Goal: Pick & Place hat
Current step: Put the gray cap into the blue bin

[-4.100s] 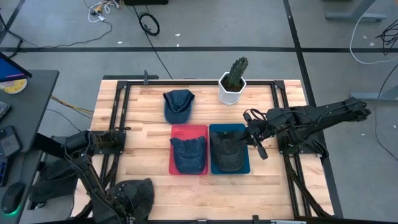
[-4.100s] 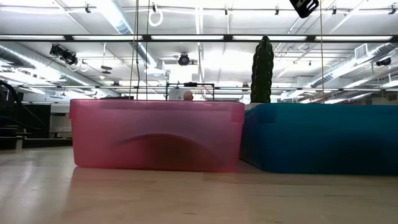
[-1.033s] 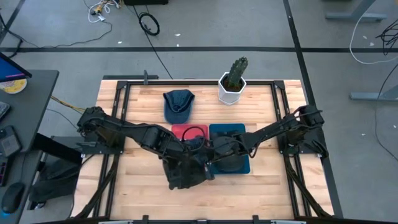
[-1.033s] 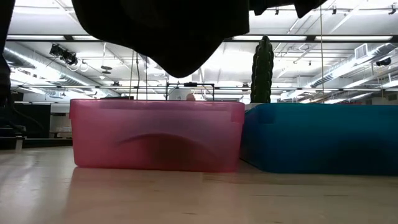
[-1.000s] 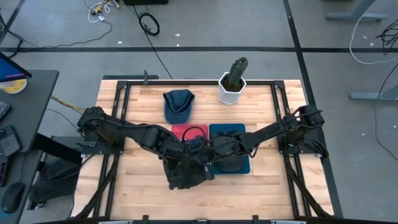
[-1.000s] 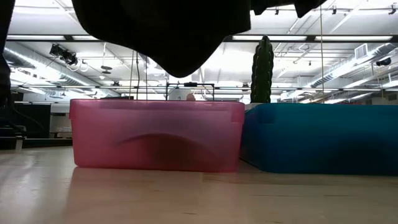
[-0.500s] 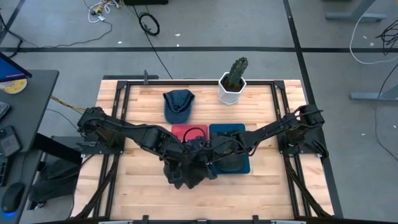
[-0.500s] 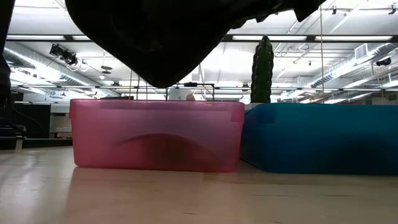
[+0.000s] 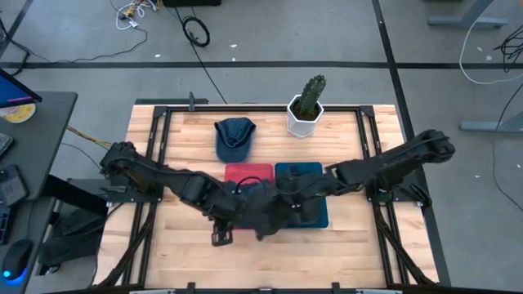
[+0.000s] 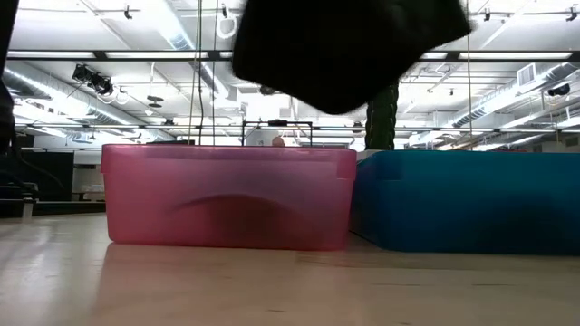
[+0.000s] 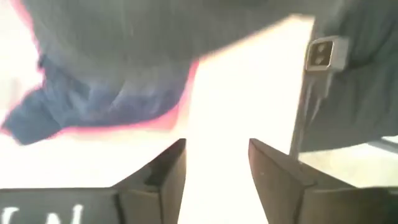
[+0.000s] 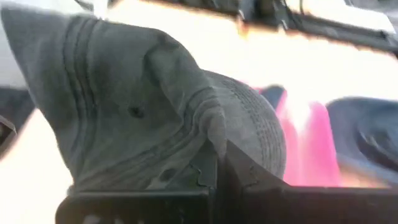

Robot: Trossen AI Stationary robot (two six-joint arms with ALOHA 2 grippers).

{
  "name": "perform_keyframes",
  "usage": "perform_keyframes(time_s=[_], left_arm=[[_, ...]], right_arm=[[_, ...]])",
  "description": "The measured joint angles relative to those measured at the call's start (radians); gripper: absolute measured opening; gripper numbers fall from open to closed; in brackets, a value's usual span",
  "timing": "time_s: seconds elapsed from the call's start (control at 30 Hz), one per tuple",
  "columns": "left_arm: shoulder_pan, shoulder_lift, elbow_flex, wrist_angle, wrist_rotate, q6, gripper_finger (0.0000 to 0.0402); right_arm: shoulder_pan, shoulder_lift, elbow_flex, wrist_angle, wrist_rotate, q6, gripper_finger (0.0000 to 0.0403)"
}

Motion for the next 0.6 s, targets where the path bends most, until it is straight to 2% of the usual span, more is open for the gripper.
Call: perform_keyframes(time_s=[0.1,0.2,0.3,0.43,0.6], left_arm=[[-0.039,-0.006,0.0,-0.039,-0.109,-0.013,0.0194],[-0.102,-0.029,0.0,-0.029,-0.381,-0.054,0.0198],[-0.172,-0.072,0.001,-0.019,-0.647,-0.117,0.0193],[-0.264,-0.103,0.001,0.055,-0.908,-0.117,0.0183],[-0.365,-0.109,-0.015,0.155,-1.193,-0.09,0.0177]], right_arm=[[0.034,-0.072,-0.017,-0.126,0.088,0.049,0.0001],[0.065,-0.14,-0.072,-0.135,0.16,0.09,0.0001],[0.072,-0.197,-0.135,-0.136,0.167,0.115,0.0001],[0.057,-0.259,-0.212,-0.128,0.213,0.143,0.0],[0.026,-0.289,-0.307,-0.084,0.223,0.172,0.0]])
